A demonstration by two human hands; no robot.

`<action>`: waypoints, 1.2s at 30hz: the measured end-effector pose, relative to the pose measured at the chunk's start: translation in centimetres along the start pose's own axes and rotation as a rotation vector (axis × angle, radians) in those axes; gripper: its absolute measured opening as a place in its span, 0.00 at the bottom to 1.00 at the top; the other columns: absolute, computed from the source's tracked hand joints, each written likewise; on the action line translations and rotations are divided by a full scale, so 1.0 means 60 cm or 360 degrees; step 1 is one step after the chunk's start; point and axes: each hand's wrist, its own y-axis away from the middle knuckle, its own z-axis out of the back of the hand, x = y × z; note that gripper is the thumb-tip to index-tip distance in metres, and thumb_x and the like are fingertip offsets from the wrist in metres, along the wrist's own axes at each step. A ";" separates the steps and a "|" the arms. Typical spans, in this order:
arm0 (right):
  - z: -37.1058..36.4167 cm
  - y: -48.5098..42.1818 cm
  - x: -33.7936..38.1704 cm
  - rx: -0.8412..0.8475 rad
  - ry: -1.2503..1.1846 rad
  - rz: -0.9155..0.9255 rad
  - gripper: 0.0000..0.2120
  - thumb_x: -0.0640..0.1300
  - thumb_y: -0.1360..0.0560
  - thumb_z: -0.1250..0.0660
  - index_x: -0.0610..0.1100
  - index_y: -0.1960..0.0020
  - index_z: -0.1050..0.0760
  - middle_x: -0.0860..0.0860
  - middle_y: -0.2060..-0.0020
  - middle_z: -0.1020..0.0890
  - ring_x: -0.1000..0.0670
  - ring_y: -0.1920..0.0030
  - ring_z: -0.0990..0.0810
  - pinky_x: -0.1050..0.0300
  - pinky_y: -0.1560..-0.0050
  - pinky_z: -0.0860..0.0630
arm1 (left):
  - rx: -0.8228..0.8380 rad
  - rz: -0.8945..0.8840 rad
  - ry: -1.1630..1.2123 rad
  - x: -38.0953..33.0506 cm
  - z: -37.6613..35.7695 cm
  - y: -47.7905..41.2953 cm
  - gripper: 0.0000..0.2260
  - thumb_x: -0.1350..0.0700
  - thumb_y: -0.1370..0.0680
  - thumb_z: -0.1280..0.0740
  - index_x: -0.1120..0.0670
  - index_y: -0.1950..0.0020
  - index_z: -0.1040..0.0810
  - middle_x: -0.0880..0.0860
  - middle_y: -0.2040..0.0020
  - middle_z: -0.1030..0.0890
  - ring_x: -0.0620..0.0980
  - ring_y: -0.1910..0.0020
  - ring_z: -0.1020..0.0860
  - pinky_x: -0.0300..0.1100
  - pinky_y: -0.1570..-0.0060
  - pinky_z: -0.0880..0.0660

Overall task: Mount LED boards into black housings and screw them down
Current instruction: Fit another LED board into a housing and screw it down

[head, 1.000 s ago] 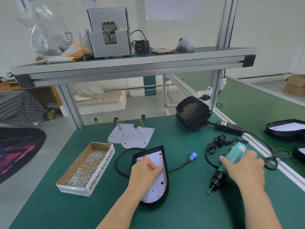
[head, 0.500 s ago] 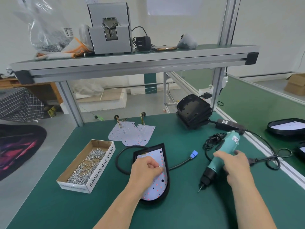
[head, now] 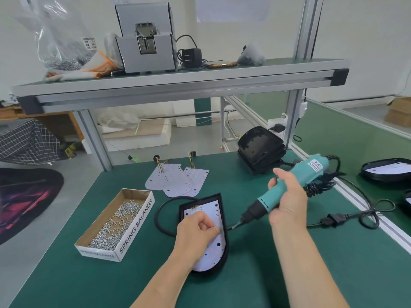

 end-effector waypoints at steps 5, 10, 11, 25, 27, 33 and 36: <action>-0.043 0.009 -0.039 -0.0114 0.0168 0.0150 0.11 0.38 0.30 0.28 0.46 0.61 0.30 0.53 0.76 0.25 0.54 0.75 0.29 0.61 0.69 0.32 | 0.0016 -0.0025 -0.0030 -0.001 0.000 0.000 0.11 0.62 0.28 0.24 0.54 0.66 0.25 0.41 0.80 0.33 0.41 0.77 0.35 0.30 0.73 0.37; -0.060 0.022 -0.068 -0.0090 0.0299 0.0245 0.10 0.44 0.34 0.27 0.47 0.62 0.29 0.54 0.76 0.25 0.54 0.74 0.28 0.58 0.67 0.29 | 0.0030 -0.0011 0.0006 -0.002 -0.001 -0.001 0.12 0.62 0.28 0.24 0.55 0.66 0.25 0.42 0.80 0.33 0.42 0.78 0.35 0.30 0.74 0.38; -0.061 0.023 -0.070 -0.0090 0.0339 0.0261 0.10 0.44 0.33 0.27 0.47 0.62 0.28 0.54 0.76 0.24 0.54 0.74 0.28 0.58 0.66 0.29 | 0.0031 -0.0006 0.0012 -0.002 -0.002 -0.001 0.12 0.62 0.28 0.24 0.55 0.66 0.25 0.42 0.80 0.33 0.42 0.78 0.35 0.30 0.74 0.38; -0.066 0.025 -0.070 -0.0046 0.0409 0.0299 0.10 0.39 0.28 0.27 0.47 0.63 0.27 0.53 0.76 0.25 0.54 0.73 0.28 0.60 0.68 0.28 | 0.0024 0.0010 -0.0013 0.000 -0.002 -0.004 0.11 0.60 0.29 0.24 0.54 0.67 0.24 0.41 0.79 0.31 0.40 0.77 0.34 0.30 0.73 0.38; -0.065 0.024 -0.070 -0.0049 0.0411 0.0288 0.11 0.39 0.29 0.27 0.46 0.63 0.28 0.53 0.75 0.25 0.54 0.74 0.28 0.59 0.67 0.28 | 0.0018 0.0011 -0.0017 -0.001 -0.002 -0.004 0.11 0.60 0.29 0.23 0.54 0.66 0.24 0.41 0.79 0.31 0.40 0.77 0.33 0.30 0.73 0.38; -0.060 0.019 -0.071 -0.0070 0.0457 0.0289 0.11 0.40 0.30 0.27 0.46 0.64 0.30 0.53 0.76 0.25 0.53 0.73 0.28 0.56 0.64 0.28 | 0.0013 0.0001 -0.0034 -0.004 -0.003 -0.003 0.10 0.61 0.29 0.24 0.55 0.66 0.23 0.42 0.79 0.31 0.40 0.76 0.33 0.30 0.73 0.37; -0.064 0.019 -0.071 -0.0071 0.0475 0.0281 0.11 0.41 0.30 0.27 0.46 0.64 0.30 0.53 0.75 0.25 0.53 0.73 0.28 0.55 0.63 0.28 | 0.0009 -0.0012 -0.0049 -0.005 -0.006 -0.001 0.11 0.61 0.29 0.24 0.54 0.66 0.24 0.41 0.80 0.31 0.41 0.76 0.33 0.30 0.73 0.37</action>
